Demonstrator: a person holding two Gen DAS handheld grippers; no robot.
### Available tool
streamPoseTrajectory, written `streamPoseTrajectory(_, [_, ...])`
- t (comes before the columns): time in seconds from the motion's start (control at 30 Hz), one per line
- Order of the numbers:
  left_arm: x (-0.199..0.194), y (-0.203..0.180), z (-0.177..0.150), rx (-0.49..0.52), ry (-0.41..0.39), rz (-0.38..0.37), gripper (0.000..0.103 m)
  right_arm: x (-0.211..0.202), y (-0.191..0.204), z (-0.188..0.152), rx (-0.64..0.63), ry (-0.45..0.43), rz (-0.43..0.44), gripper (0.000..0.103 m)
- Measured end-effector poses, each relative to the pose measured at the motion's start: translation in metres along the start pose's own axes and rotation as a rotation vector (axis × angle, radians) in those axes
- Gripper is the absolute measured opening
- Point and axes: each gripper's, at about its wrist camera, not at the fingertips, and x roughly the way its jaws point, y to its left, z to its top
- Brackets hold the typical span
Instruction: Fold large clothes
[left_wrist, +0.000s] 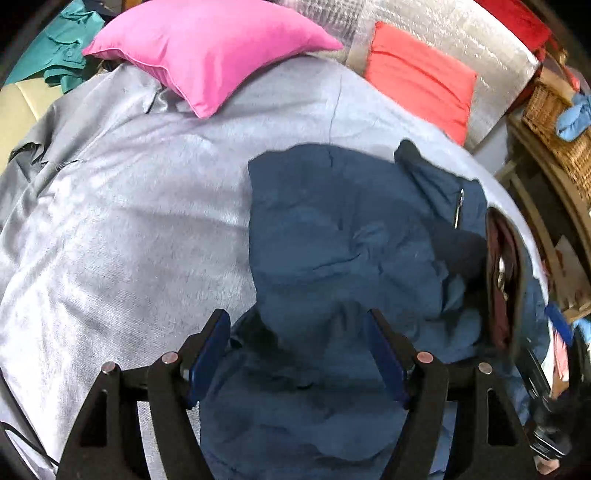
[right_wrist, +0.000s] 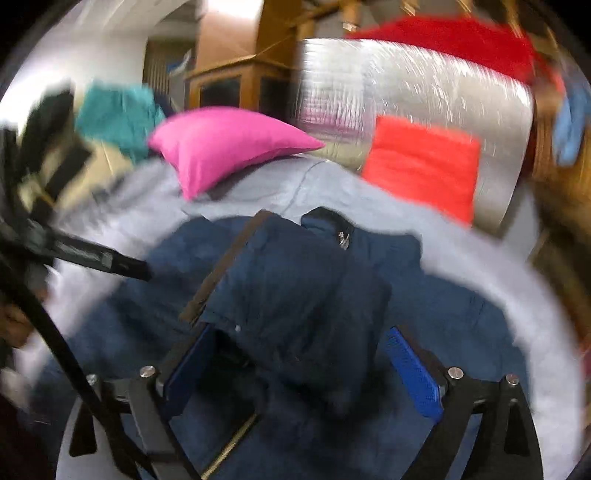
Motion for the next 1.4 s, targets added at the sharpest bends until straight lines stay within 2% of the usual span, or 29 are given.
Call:
streamPoseTrajectory(0.07, [0.000,-0.006,-0.002,0.020,0.005,0.003,0.075,0.013,0.002,0.003,0.014,0.013,-0.056,0.091])
streamPoseTrajectory(0.1, [-0.001,-0.008,-0.004,0.026,0.007,0.002,0.075,0.015,-0.009,0.004,0.083,0.006,-0.061,0.088])
streamPoseTrajectory(0.17, [-0.004,-0.009,-0.009,0.031,0.013,-0.003,0.075,0.014,-0.041,0.004,0.256,-0.011,-0.066,0.087])
streamPoseTrajectory(0.27, [-0.003,-0.010,-0.008,0.029,0.017,0.002,0.075,0.003,-0.107,-0.013,0.585,-0.022,-0.105,0.087])
streamPoseTrajectory(0.37, [0.004,-0.008,-0.003,0.012,0.015,0.001,0.075,-0.006,-0.157,-0.037,0.796,-0.003,-0.161,0.086])
streamPoseTrajectory(0.4, [0.004,-0.008,-0.003,0.009,0.014,0.001,0.075,-0.007,-0.169,-0.045,0.856,0.002,-0.126,0.086])
streamPoseTrajectory(0.5, [0.003,-0.006,-0.001,0.010,0.002,0.001,0.075,-0.001,-0.202,-0.071,1.079,0.003,0.133,0.086])
streamPoseTrajectory(0.53, [0.006,-0.004,0.002,0.009,-0.004,-0.001,0.075,0.002,-0.208,-0.078,1.132,0.000,0.192,0.086])
streamPoseTrajectory(0.63, [0.004,0.001,0.006,0.006,-0.027,-0.003,0.075,0.010,-0.219,-0.092,1.237,-0.016,0.327,0.086])
streamPoseTrajectory(0.7, [0.003,0.005,0.007,0.000,-0.037,0.006,0.075,0.006,-0.223,-0.098,1.298,-0.079,0.422,0.086])
streamPoseTrajectory(0.77, [0.002,0.011,0.009,-0.010,-0.045,0.017,0.075,-0.006,-0.231,-0.103,1.337,-0.141,0.461,0.086])
streamPoseTrajectory(0.8, [0.002,0.013,0.010,-0.015,-0.048,0.018,0.075,-0.011,-0.233,-0.105,1.336,-0.144,0.434,0.087])
streamPoseTrajectory(0.87, [0.002,0.017,0.011,-0.021,-0.048,0.015,0.075,-0.013,-0.235,-0.106,1.305,-0.080,0.340,0.088])
streamPoseTrajectory(1.03, [0.007,0.012,0.012,-0.007,-0.035,0.013,0.075,0.011,-0.218,-0.111,1.279,0.081,0.307,0.085])
streamPoseTrajectory(1.07, [0.008,0.011,0.012,-0.005,-0.034,0.008,0.075,0.014,-0.214,-0.108,1.258,0.100,0.294,0.074])
streamPoseTrajectory(1.1, [0.010,0.009,0.012,0.002,-0.034,0.001,0.075,0.019,-0.215,-0.107,1.238,0.111,0.287,0.054])
streamPoseTrajectory(1.17, [0.014,0.007,0.012,0.013,-0.025,-0.005,0.075,0.029,-0.208,-0.100,1.193,0.136,0.271,0.030])
streamPoseTrajectory(1.2, [0.017,0.007,0.013,0.010,-0.018,-0.005,0.075,0.036,-0.207,-0.100,1.174,0.148,0.264,0.022])
streamPoseTrajectory(1.3, [0.024,0.009,0.013,0.000,-0.004,0.002,0.075,0.040,-0.201,-0.096,1.113,0.153,0.205,0.012])
streamPoseTrajectory(1.4, [0.025,0.011,0.014,-0.005,0.001,0.015,0.075,0.016,-0.191,-0.084,1.021,0.090,0.140,0.010])
